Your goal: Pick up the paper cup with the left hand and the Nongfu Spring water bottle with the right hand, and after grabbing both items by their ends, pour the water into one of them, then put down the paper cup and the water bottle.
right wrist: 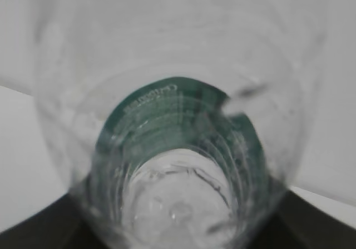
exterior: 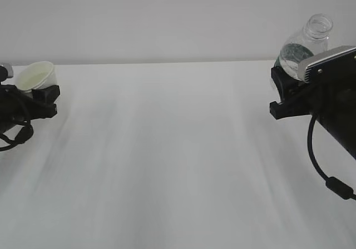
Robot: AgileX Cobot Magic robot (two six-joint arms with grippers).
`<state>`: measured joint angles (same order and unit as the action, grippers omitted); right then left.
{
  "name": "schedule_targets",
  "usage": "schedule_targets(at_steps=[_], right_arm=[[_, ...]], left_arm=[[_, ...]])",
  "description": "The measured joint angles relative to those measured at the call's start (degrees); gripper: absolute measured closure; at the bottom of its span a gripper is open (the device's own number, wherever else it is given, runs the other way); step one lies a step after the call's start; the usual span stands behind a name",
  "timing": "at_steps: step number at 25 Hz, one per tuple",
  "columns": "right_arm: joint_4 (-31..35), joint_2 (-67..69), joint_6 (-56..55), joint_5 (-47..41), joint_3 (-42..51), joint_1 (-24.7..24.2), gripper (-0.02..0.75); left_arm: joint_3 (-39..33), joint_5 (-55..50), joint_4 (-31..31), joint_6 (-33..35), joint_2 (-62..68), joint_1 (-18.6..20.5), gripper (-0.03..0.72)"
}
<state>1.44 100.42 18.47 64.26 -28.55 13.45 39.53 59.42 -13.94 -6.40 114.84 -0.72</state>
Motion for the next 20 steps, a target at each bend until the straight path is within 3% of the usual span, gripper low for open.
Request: schedule_targets(at_steps=[20], right_arm=[[-0.1, 0.0, -0.9, -0.8, 0.0, 0.0, 0.291]], left_arm=[[0.0, 4.7, 8.4, 2.4, 8.8, 0.0, 0.274]])
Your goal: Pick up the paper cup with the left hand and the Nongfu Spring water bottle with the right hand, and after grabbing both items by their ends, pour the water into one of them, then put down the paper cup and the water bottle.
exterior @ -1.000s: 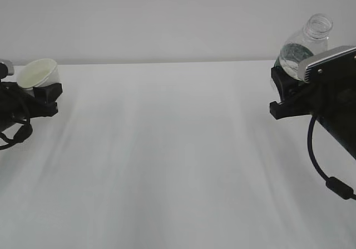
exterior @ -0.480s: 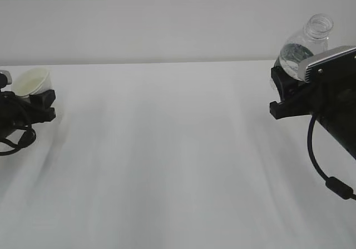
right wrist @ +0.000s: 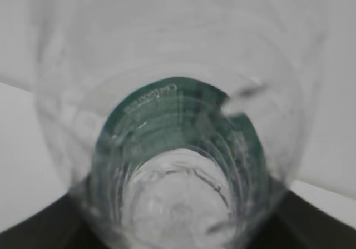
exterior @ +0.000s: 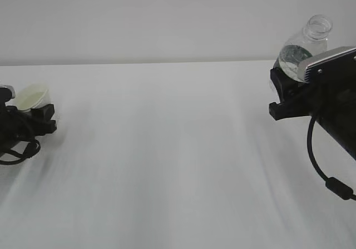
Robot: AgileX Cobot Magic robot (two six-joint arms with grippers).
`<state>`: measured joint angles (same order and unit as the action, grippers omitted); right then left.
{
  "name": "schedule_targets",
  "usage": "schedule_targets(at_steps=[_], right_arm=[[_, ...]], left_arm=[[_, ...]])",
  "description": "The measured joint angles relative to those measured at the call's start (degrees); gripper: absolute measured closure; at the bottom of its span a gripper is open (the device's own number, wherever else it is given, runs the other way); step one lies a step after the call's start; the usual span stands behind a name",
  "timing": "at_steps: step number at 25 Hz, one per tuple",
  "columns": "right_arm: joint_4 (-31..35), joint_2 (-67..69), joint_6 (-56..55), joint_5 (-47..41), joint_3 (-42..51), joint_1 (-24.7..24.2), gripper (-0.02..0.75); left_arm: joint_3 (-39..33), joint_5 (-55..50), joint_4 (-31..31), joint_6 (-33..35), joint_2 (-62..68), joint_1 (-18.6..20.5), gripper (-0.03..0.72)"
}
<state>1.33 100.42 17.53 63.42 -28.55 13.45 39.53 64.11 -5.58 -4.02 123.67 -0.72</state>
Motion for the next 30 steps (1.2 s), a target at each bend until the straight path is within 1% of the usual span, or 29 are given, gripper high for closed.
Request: schedule_targets(at_steps=[13, 15, 19, 20, 23, 30], right_arm=[[-0.1, 0.0, 0.0, -0.3, 0.0, 0.0, 0.291], [-0.1, 0.0, 0.0, -0.3, 0.0, 0.0, 0.291], [-0.1, 0.0, 0.0, -0.4, 0.0, 0.0, 0.291], [-0.1, 0.0, 0.0, -0.4, 0.0, 0.0, 0.291], [-0.1, 0.0, 0.0, -0.4, 0.0, 0.0, 0.291], [-0.1, 0.0, 0.0, -0.5, 0.0, 0.0, 0.291]], left_arm=[[0.0, 0.5, 0.1, 0.1, 1.0, 0.0, 0.276], [0.0, 0.6, 0.1, 0.1, 1.1, 0.0, 0.248], [0.1, 1.1, 0.3, 0.1, 1.1, 0.0, 0.106], [0.2, 1.1, 0.4, 0.1, 1.1, 0.0, 0.085], [0.3, 1.2, 0.4, 0.1, 1.1, 0.0, 0.064], [0.3, 1.3, 0.5, 0.1, 1.1, 0.0, 0.061]])
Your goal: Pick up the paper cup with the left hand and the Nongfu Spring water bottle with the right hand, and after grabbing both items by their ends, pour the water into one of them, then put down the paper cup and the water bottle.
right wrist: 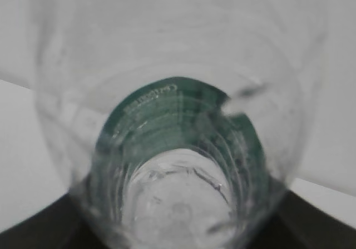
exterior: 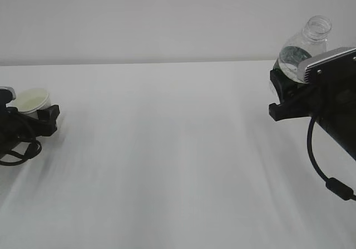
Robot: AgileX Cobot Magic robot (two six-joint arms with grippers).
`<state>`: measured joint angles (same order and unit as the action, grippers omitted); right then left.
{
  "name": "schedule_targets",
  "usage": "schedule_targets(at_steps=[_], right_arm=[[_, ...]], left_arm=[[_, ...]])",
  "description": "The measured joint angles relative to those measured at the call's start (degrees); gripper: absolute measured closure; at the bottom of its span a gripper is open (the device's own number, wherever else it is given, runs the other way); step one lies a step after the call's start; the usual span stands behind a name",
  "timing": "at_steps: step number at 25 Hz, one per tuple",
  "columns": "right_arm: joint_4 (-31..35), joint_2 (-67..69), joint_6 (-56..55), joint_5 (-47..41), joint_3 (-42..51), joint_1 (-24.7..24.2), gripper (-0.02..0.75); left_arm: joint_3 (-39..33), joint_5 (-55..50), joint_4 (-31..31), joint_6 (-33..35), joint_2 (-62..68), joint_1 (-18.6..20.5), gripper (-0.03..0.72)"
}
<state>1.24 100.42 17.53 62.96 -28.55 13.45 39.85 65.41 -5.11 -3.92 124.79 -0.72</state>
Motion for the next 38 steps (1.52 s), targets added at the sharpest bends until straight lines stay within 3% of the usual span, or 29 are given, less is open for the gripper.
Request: schedule_targets(at_steps=[6, 28, 32, 38], right_arm=[[0.0, 0.0, 0.0, 0.0, 0.0, 0.0, 0.291], [0.0, 0.0, 0.0, 0.0, 0.0, 0.0, 0.291], [0.0, 0.0, 0.0, 0.0, 0.0, 0.0, 0.291], [0.0, 0.0, 0.0, 0.0, 0.0, 0.0, 0.291]], left_arm=[[-1.1, 0.1, 0.0, 0.0, 0.0, 0.0, 0.061], [-17.3, 0.2, -0.5, 0.0, -8.7, 0.0, 0.077], [-18.7, 0.2, -3.9, -0.2, -10.2, 0.0, 0.085], [-18.9, 0.2, -14.2, -3.6, -13.2, 0.0, 0.097]])
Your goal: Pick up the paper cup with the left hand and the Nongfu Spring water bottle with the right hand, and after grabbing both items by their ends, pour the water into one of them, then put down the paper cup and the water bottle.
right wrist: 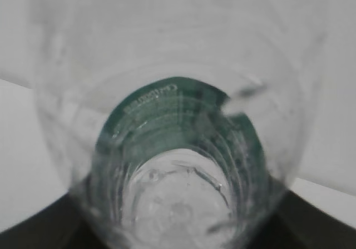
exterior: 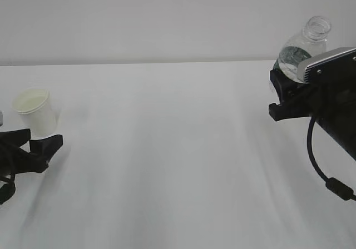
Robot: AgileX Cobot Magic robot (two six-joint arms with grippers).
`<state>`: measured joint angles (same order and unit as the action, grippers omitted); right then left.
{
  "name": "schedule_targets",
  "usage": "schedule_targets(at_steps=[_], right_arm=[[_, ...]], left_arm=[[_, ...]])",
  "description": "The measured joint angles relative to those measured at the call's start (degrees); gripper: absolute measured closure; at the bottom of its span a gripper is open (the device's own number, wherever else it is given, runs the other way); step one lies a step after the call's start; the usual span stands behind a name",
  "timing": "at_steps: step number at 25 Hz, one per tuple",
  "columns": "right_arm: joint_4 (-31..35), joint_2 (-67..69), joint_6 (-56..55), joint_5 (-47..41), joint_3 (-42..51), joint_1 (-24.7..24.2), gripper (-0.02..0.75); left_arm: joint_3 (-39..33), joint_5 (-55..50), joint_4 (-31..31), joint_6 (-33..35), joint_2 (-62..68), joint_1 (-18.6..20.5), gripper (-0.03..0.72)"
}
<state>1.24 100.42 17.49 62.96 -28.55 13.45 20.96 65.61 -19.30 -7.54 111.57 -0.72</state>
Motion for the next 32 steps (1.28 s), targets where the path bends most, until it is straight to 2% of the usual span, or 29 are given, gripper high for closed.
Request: schedule_targets(at_steps=[6, 10, 32], right_arm=[[0.0, 0.0, -0.1, -0.1, 0.0, 0.0, 0.291], [0.7, 0.0, -0.4, -0.8, 0.0, 0.0, 0.291], [11.8, 0.0, -1.5, -7.5, 0.0, 0.0, 0.291]], left_arm=[[-0.1, 0.0, -8.5, -2.3, -2.2, 0.0, 0.101], [-0.1, 0.0, -11.7, -3.4, -2.3, 0.0, 0.110], [-0.2, 0.0, -13.6, -6.2, -2.3, 0.0, 0.112]])
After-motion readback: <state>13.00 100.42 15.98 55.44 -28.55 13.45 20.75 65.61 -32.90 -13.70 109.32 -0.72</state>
